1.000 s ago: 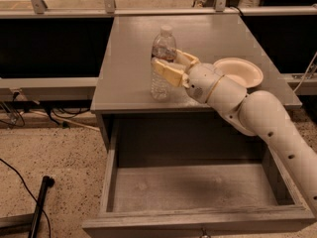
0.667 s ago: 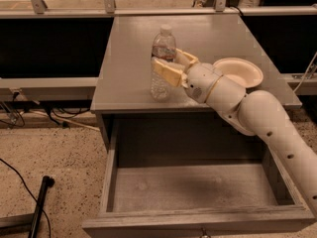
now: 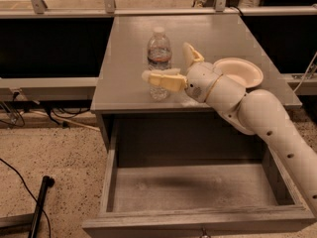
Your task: Pick water bottle from top drawer and place on counter
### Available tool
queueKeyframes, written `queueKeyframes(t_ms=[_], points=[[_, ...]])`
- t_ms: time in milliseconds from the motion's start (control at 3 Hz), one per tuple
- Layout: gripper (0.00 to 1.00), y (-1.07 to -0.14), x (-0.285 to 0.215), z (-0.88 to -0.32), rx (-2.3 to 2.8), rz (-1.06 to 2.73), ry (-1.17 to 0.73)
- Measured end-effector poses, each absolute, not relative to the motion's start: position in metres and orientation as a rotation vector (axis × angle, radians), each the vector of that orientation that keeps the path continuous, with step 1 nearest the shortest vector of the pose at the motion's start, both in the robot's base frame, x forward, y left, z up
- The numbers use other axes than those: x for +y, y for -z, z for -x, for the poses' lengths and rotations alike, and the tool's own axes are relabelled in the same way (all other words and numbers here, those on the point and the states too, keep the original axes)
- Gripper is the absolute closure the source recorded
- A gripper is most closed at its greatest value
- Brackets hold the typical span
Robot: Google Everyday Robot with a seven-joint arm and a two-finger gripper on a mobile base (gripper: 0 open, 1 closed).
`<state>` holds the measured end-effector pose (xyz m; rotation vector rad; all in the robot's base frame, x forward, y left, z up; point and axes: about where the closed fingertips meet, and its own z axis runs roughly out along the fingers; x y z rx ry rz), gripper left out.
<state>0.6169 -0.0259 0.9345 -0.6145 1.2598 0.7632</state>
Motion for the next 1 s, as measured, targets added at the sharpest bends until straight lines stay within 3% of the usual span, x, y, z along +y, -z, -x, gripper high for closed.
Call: queueKeyframes(t_ms=[333, 1000], points=[[0.0, -0.935, -0.026, -0.617, 1.263, 0.616, -0.762], [0.0, -0.945, -0.075, -0.614, 1.382, 0.498, -0.598]])
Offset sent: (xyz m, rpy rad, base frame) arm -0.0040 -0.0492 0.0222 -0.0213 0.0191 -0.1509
